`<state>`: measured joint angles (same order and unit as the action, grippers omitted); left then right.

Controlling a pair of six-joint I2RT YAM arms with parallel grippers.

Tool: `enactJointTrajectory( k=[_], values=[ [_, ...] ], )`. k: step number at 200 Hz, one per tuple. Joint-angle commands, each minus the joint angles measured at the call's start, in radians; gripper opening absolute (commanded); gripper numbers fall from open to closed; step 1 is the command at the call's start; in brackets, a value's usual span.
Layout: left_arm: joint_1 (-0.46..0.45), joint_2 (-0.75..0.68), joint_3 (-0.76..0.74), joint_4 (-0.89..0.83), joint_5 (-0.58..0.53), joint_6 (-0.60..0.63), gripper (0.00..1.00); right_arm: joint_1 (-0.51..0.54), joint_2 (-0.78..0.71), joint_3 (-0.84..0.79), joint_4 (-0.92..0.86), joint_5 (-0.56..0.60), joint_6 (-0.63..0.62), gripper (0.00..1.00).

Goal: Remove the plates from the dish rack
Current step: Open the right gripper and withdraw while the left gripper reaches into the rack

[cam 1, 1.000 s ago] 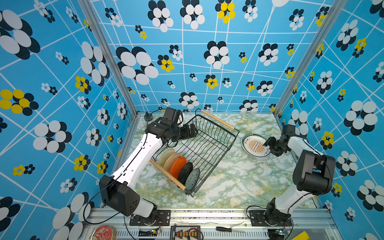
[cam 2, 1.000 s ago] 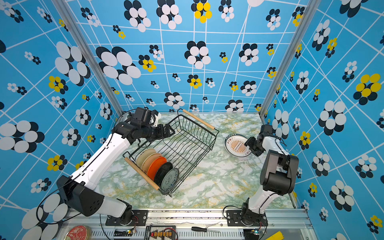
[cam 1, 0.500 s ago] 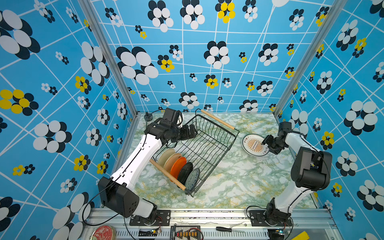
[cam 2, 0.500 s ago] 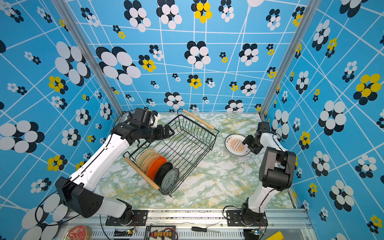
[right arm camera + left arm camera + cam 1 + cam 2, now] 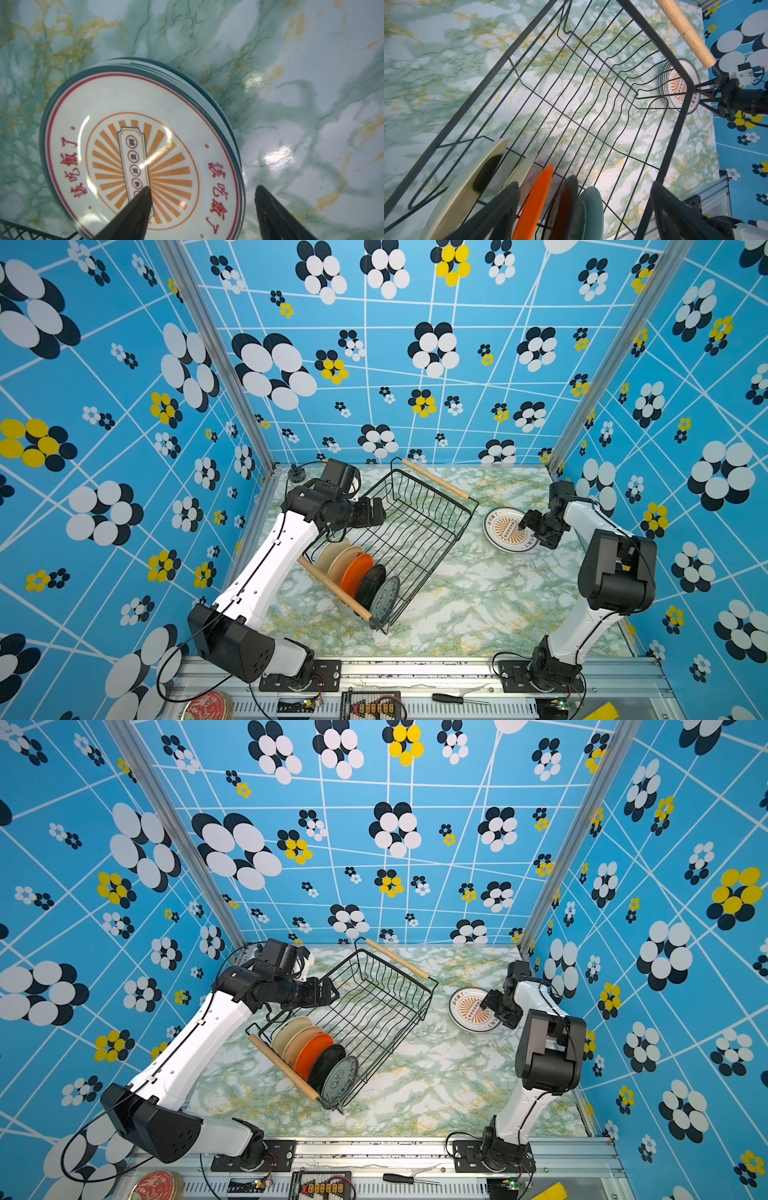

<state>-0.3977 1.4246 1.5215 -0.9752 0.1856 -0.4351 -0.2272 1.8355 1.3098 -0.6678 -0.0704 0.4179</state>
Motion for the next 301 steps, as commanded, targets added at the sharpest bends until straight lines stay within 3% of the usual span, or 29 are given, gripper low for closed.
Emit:
enactJointTrajectory(
  k=[1,10,14,18,64,158,238,301],
  values=[
    [-0.021,-0.029,0.029,-0.124,-0.076,0.039,0.99,0.005,-0.034,0.019,-0.043,0.05,-0.019,0.9],
    [-0.034,-0.039,0.023,-0.139,-0.089,0.043,0.99,0.005,-0.037,0.02,-0.044,0.048,-0.021,0.91],
    [-0.039,-0.043,0.021,-0.144,-0.095,0.045,0.99,0.005,-0.037,0.022,-0.046,0.046,-0.022,0.98],
    [-0.046,-0.048,0.019,-0.151,-0.101,0.046,0.99,0.005,-0.039,0.022,-0.046,0.044,-0.022,0.99],
    [-0.165,-0.092,0.003,-0.212,-0.146,0.031,0.99,0.006,-0.1,-0.007,-0.052,0.04,-0.016,0.99],
    [-0.461,-0.145,-0.121,-0.283,-0.249,-0.113,1.0,0.006,-0.413,-0.205,-0.084,-0.034,-0.011,0.99],
    [-0.561,-0.091,-0.212,-0.207,-0.256,-0.163,0.95,0.006,-0.598,-0.329,-0.127,-0.061,-0.022,0.99],
    [-0.555,-0.031,-0.255,-0.178,-0.267,-0.174,0.79,0.006,-0.627,-0.358,-0.122,-0.074,-0.021,0.99]
  ],
)
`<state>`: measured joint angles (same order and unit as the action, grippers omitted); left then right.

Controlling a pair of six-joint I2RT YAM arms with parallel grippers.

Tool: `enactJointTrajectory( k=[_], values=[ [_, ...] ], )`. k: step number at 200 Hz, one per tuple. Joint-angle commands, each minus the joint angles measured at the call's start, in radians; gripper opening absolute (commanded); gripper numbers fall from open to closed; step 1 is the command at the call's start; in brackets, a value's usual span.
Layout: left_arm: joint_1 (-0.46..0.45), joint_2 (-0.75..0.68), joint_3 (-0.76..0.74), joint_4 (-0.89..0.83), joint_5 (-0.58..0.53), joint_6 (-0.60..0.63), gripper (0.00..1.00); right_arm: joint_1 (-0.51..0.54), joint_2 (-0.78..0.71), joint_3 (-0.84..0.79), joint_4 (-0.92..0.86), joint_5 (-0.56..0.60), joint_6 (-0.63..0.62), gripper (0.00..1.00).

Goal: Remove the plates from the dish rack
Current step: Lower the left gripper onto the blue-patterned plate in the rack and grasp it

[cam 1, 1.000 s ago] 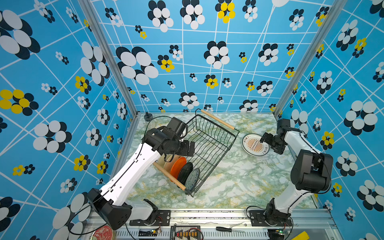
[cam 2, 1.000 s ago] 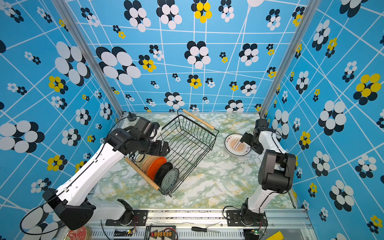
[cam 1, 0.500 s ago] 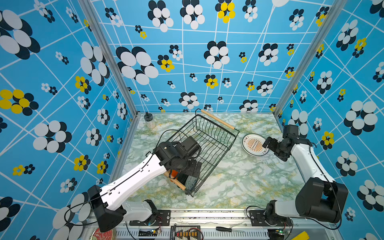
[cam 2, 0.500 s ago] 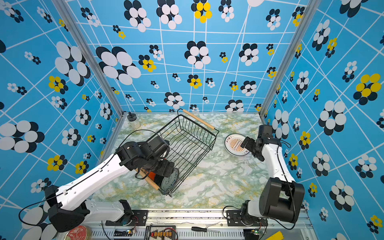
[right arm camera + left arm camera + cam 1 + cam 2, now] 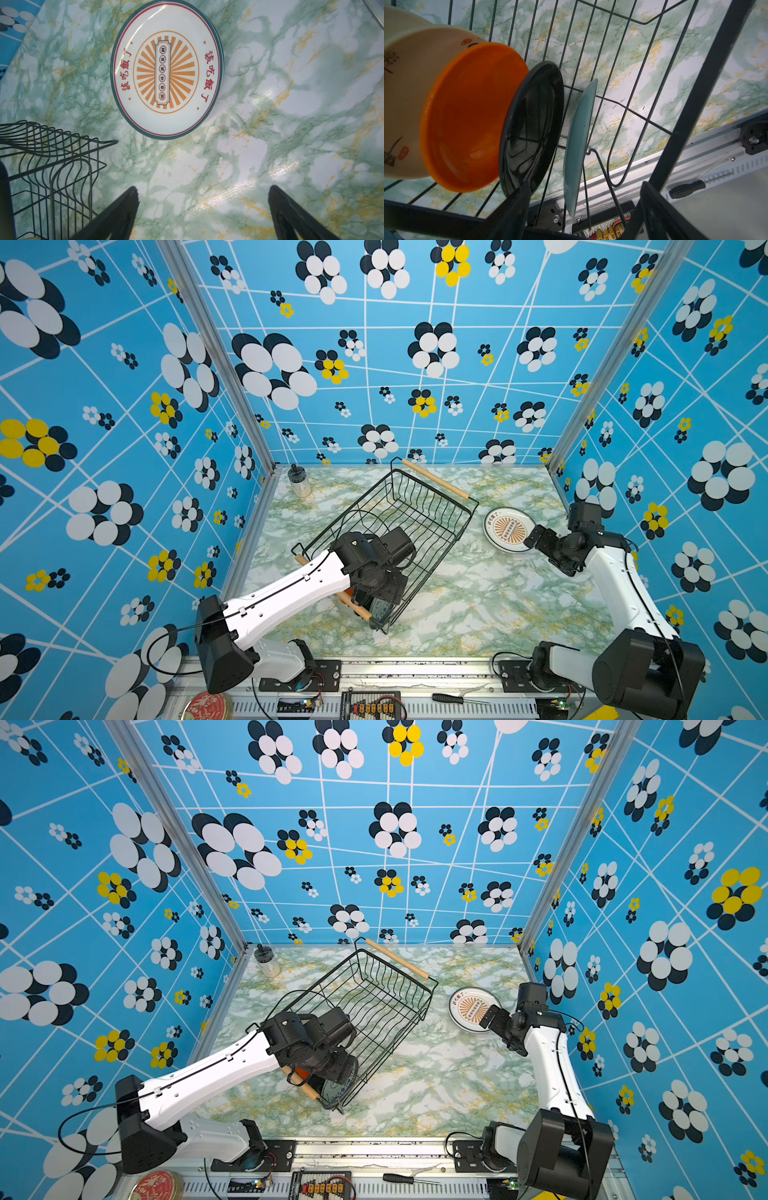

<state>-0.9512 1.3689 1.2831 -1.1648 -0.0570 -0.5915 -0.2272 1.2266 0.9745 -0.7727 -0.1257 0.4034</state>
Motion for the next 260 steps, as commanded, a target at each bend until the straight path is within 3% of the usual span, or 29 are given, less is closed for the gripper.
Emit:
enactJointTrajectory(
  k=[1,122,134,260],
  values=[
    [-0.002,0.025,-0.017,0.012,-0.025,-0.017,0.79,0.006,-0.017,-0.022,-0.017,-0.018,-0.006,0.99],
    [0.044,0.097,-0.085,0.066,0.002,-0.029,0.44,0.006,-0.04,-0.056,-0.004,-0.022,-0.009,0.99],
    [0.045,0.107,-0.087,0.065,0.004,-0.029,0.36,0.006,-0.046,-0.06,-0.004,-0.02,-0.009,0.99],
    [0.043,0.082,-0.126,0.057,0.025,-0.024,0.17,0.006,-0.124,-0.097,-0.005,-0.043,0.012,0.99]
  ],
)
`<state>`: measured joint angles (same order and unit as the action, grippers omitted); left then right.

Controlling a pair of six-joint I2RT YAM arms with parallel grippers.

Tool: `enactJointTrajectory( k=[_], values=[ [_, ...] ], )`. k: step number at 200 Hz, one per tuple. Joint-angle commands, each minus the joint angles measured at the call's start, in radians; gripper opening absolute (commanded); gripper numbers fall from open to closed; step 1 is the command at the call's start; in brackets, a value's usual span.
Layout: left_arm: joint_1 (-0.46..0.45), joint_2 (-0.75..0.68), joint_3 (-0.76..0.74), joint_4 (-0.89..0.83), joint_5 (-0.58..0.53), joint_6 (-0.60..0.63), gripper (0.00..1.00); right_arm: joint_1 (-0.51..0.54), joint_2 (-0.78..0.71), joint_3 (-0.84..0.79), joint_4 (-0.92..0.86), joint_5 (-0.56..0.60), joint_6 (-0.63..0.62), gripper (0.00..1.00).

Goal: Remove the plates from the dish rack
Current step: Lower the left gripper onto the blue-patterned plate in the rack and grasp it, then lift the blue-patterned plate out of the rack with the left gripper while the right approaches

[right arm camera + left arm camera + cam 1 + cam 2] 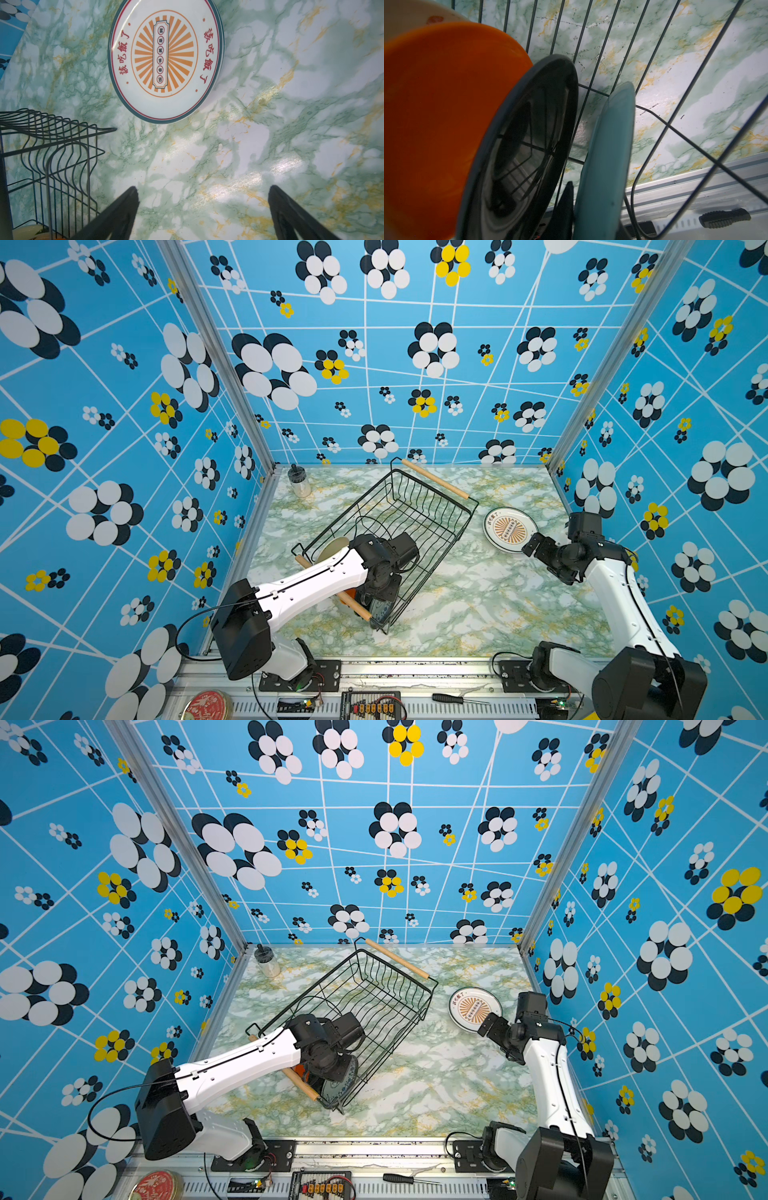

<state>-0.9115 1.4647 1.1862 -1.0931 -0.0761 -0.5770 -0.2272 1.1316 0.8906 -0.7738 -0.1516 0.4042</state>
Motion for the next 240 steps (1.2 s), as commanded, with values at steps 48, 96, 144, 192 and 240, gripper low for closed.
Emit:
enactJointTrajectory(
  k=[48,96,144,192,240],
  values=[
    [0.003,-0.028,-0.029,-0.016,0.039,-0.033,0.11,0.006,-0.08,0.0,-0.025,-0.014,0.01,0.99],
    [0.001,-0.06,-0.027,-0.016,0.035,-0.021,0.06,0.006,-0.101,0.016,-0.045,-0.022,0.006,0.99],
    [0.005,-0.048,0.019,-0.045,0.003,0.008,0.03,0.006,-0.1,0.021,-0.035,-0.038,0.015,0.99],
    [0.019,-0.029,0.119,-0.087,-0.057,0.054,0.0,0.006,-0.112,0.031,-0.044,-0.045,0.011,0.99],
    [0.072,-0.029,0.237,-0.118,-0.075,0.099,0.0,0.006,-0.105,0.056,-0.051,-0.064,0.006,0.99]
  ],
)
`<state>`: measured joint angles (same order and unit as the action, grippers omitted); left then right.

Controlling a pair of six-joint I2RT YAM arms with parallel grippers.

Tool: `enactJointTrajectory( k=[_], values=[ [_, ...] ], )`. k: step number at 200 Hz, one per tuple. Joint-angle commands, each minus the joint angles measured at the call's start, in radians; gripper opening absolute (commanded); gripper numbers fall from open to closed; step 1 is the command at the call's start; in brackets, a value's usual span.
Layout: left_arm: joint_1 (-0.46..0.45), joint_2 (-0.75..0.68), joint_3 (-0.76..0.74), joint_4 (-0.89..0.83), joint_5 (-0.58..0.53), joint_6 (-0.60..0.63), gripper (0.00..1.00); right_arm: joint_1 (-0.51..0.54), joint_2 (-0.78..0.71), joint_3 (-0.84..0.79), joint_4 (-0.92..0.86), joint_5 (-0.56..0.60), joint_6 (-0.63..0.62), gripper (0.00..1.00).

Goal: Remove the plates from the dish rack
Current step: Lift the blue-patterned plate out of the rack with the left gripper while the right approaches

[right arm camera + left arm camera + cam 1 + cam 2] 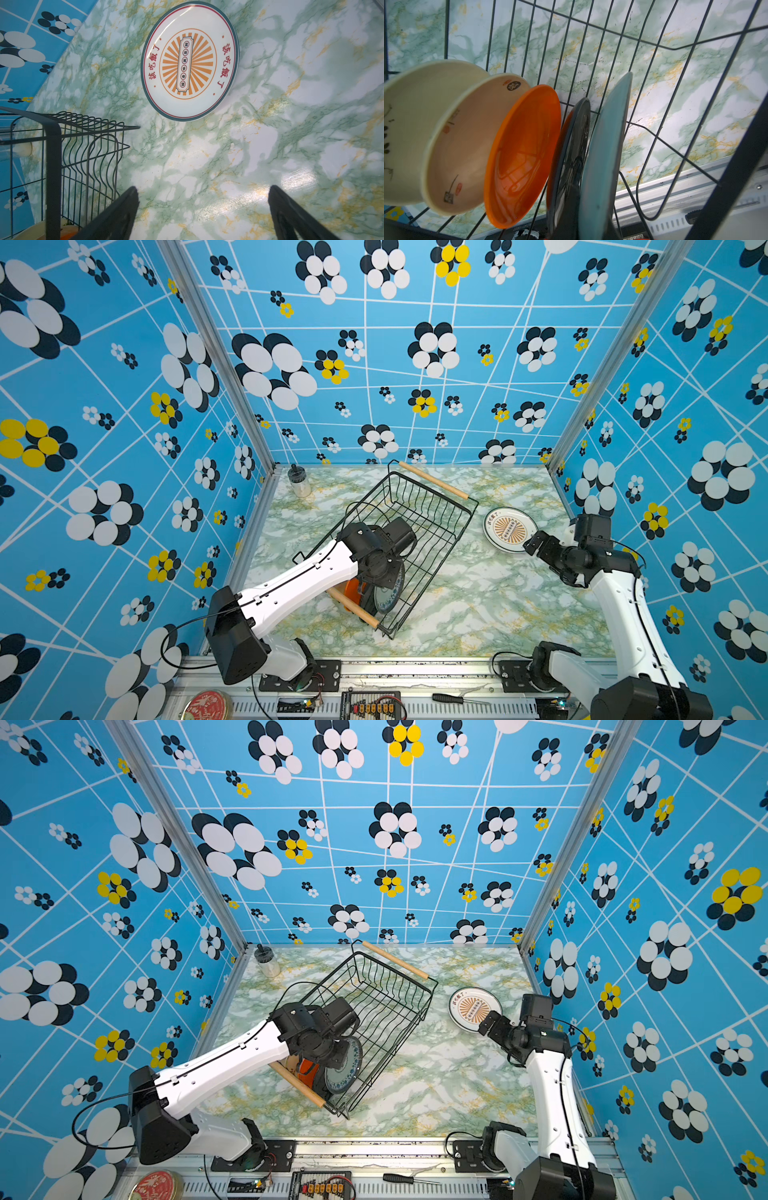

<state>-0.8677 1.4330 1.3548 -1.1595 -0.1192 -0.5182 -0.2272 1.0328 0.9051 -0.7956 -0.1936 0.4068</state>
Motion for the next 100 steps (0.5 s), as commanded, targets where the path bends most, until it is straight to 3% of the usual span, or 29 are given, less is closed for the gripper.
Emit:
enactJointTrajectory(
  k=[1,26,47,100],
  values=[
    [0.029,0.003,0.071,-0.053,-0.034,0.041,0.0,0.006,-0.006,0.042,-0.029,-0.024,0.003,0.99],
    [0.046,0.0,0.162,-0.07,-0.025,0.03,0.0,0.007,-0.025,0.064,-0.045,-0.094,0.006,0.99],
    [0.055,-0.023,0.244,-0.029,0.026,-0.02,0.0,0.006,-0.063,0.078,-0.055,-0.231,0.026,0.99],
    [0.044,-0.073,0.205,0.4,0.305,-0.242,0.0,0.006,-0.22,0.004,0.074,-0.579,0.24,0.99]
  ],
)
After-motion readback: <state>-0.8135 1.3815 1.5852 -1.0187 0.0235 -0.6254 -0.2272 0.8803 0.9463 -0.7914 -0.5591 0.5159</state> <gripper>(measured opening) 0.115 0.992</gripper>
